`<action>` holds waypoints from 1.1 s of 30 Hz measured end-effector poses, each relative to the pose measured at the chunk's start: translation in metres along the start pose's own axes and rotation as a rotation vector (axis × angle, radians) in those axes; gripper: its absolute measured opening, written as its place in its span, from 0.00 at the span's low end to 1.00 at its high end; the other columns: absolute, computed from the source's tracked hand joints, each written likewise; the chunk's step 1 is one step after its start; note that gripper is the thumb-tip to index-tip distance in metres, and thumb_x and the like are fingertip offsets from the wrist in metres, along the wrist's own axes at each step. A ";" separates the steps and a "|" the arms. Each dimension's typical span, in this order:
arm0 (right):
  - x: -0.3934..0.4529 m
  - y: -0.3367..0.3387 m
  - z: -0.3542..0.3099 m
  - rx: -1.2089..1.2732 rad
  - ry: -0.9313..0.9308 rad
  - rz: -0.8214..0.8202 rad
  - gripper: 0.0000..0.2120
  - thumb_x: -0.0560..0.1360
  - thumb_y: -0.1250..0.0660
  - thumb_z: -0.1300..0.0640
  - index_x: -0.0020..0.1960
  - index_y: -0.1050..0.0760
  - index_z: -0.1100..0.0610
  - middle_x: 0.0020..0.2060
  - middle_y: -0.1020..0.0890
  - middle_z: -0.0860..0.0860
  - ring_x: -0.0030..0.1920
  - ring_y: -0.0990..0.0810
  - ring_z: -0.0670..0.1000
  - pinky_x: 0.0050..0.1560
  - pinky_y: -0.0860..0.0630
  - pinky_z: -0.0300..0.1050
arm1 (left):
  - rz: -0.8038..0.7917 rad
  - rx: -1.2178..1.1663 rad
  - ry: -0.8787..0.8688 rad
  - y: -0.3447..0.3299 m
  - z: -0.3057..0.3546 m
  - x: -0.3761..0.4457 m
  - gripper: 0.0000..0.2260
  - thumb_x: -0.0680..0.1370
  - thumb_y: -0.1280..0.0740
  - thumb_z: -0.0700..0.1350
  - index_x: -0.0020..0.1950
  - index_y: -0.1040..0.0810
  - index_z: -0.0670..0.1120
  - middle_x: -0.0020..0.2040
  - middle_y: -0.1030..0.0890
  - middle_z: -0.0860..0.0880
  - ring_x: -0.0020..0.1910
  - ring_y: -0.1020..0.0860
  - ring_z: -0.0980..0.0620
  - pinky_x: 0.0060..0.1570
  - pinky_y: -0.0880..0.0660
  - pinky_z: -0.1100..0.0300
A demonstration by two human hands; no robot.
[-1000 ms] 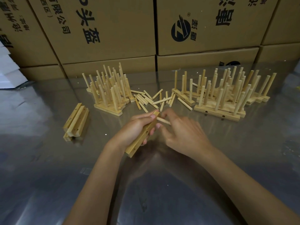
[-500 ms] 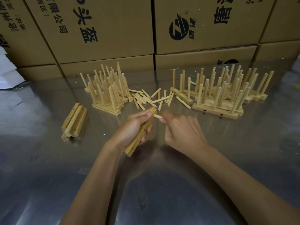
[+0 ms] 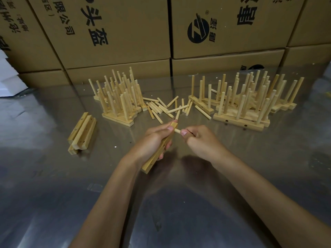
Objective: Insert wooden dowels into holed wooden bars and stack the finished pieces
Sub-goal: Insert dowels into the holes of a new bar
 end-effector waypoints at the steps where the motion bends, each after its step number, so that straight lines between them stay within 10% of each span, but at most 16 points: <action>1: 0.000 0.001 0.000 0.025 -0.020 -0.012 0.18 0.82 0.40 0.53 0.34 0.30 0.54 0.26 0.34 0.46 0.30 0.34 0.47 0.35 0.40 0.45 | -0.004 0.002 -0.002 -0.001 0.000 0.000 0.16 0.85 0.42 0.49 0.72 0.27 0.60 0.34 0.27 0.48 0.26 0.29 0.57 0.26 0.32 0.62; 10: 0.005 0.007 0.004 0.230 -0.080 0.002 0.15 0.81 0.38 0.47 0.43 0.18 0.52 0.26 0.24 0.39 0.32 0.28 0.44 0.36 0.32 0.41 | -0.049 0.094 0.002 -0.002 0.003 0.000 0.16 0.85 0.45 0.55 0.73 0.35 0.68 0.31 0.28 0.48 0.25 0.31 0.54 0.27 0.31 0.63; 15: 0.034 0.023 0.006 0.068 0.010 0.310 0.11 0.81 0.41 0.57 0.55 0.20 0.51 0.52 0.18 0.46 0.54 0.22 0.49 0.50 0.30 0.43 | 0.244 -0.176 0.084 0.022 -0.009 0.007 0.13 0.85 0.45 0.53 0.65 0.25 0.53 0.30 0.28 0.48 0.22 0.33 0.53 0.22 0.34 0.63; 19: 0.086 0.015 -0.001 -0.169 0.021 0.233 0.18 0.81 0.42 0.62 0.67 0.24 0.54 0.64 0.21 0.52 0.65 0.26 0.54 0.62 0.31 0.44 | 0.314 -0.436 0.156 0.031 -0.017 0.010 0.18 0.84 0.46 0.53 0.44 0.25 0.43 0.30 0.28 0.46 0.21 0.35 0.52 0.21 0.37 0.64; 27: 0.129 -0.014 0.004 -0.556 0.090 0.258 0.06 0.76 0.32 0.57 0.50 0.19 0.48 0.57 0.20 0.50 0.66 0.31 0.54 0.65 0.36 0.50 | 0.306 -0.712 0.151 0.045 -0.019 0.012 0.15 0.84 0.45 0.54 0.52 0.23 0.47 0.30 0.26 0.47 0.22 0.32 0.53 0.18 0.38 0.68; 33: 0.104 -0.007 -0.013 -0.594 0.328 0.305 0.05 0.79 0.37 0.58 0.47 0.30 0.50 0.41 0.23 0.46 0.48 0.26 0.53 0.51 0.35 0.47 | 0.352 -0.772 0.156 0.045 -0.022 0.012 0.18 0.85 0.46 0.54 0.59 0.22 0.44 0.27 0.31 0.50 0.21 0.34 0.55 0.18 0.39 0.68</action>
Point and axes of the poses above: each hand's wrist, its own x-axis towards the middle knuckle, its own y-axis out of the back of the hand, z = x × y, the point moved 3 cm from there along x, towards the middle knuckle
